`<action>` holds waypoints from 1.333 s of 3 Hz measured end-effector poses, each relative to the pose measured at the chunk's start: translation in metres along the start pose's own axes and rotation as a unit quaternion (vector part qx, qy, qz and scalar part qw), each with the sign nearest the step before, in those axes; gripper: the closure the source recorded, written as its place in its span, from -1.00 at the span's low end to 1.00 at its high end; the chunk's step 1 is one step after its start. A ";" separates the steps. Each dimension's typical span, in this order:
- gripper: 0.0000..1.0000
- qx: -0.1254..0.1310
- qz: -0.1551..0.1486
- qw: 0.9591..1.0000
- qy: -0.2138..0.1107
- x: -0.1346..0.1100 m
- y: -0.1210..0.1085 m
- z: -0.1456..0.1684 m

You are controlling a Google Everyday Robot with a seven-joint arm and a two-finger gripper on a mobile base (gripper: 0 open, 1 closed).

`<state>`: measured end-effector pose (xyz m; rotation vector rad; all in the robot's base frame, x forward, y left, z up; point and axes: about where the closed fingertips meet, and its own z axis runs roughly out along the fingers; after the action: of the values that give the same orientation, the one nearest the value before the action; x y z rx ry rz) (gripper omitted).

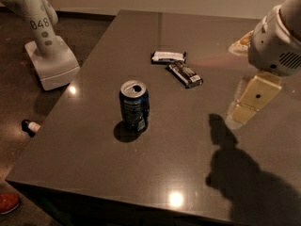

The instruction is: Knock pepsi can over

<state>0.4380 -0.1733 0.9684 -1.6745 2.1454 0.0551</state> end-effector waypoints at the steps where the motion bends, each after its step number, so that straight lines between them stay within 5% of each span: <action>1: -1.00 -0.011 0.008 0.999 -0.050 -0.034 0.006 0.019; 4: -1.00 -0.064 0.011 0.988 -0.143 -0.119 0.028 0.079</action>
Offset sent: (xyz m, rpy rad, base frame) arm 0.0243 0.1261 -0.0262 0.2928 0.0217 0.0667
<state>0.4583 -0.0342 0.9308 -1.6009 1.9788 0.4212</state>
